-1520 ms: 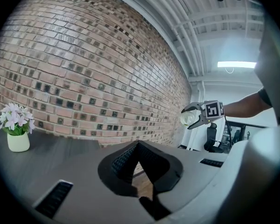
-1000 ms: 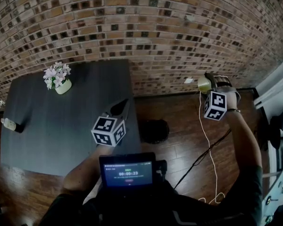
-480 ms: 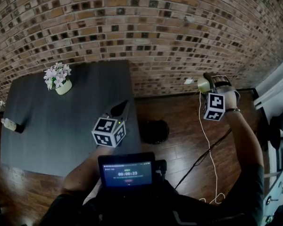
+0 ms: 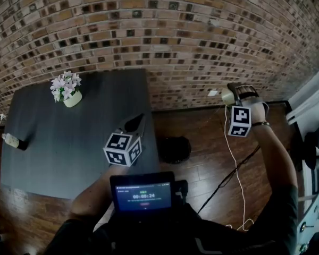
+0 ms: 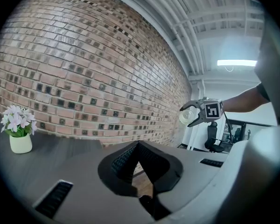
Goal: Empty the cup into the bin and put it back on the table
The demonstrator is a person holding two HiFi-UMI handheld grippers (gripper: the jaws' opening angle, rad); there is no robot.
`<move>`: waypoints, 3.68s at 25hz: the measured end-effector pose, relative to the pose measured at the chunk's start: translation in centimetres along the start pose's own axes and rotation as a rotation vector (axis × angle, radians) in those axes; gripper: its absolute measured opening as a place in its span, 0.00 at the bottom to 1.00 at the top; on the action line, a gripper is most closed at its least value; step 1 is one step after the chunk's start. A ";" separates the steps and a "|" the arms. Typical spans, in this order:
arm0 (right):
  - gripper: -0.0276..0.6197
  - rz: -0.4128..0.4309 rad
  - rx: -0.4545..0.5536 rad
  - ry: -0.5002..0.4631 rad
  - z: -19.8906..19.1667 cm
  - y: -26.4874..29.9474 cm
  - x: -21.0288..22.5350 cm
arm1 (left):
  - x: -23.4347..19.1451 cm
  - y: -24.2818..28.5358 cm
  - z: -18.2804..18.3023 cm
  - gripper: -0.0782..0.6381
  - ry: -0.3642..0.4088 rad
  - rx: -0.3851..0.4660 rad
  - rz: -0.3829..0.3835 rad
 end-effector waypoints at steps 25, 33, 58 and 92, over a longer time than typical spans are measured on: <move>0.65 -0.022 0.082 0.467 -2.4 0.5 -0.5 | -0.2 -0.3 -0.3 0.11 0.001 -0.011 0.007; 0.65 -0.019 0.246 0.919 -3.7 1.0 -2.0 | 0.0 -0.3 -0.4 0.11 0.004 -0.019 0.005; 0.65 -0.016 0.471 1.352 -3.2 0.2 -3.1 | 0.1 -0.8 -0.5 0.11 0.012 -0.029 0.011; 0.65 0.224 1.032 1.317 16.1 -1.9 1.7 | -4.3 -8.9 0.6 0.11 -0.011 0.016 0.251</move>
Point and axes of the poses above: the fingertips, and each gripper's own axes: y forward along the fingers, x to its right, z out of its top, the point moved 3 cm from there along -y, backward along the fingers, and after that the axes turned 8 degrees about x, right-handed, at the moved point
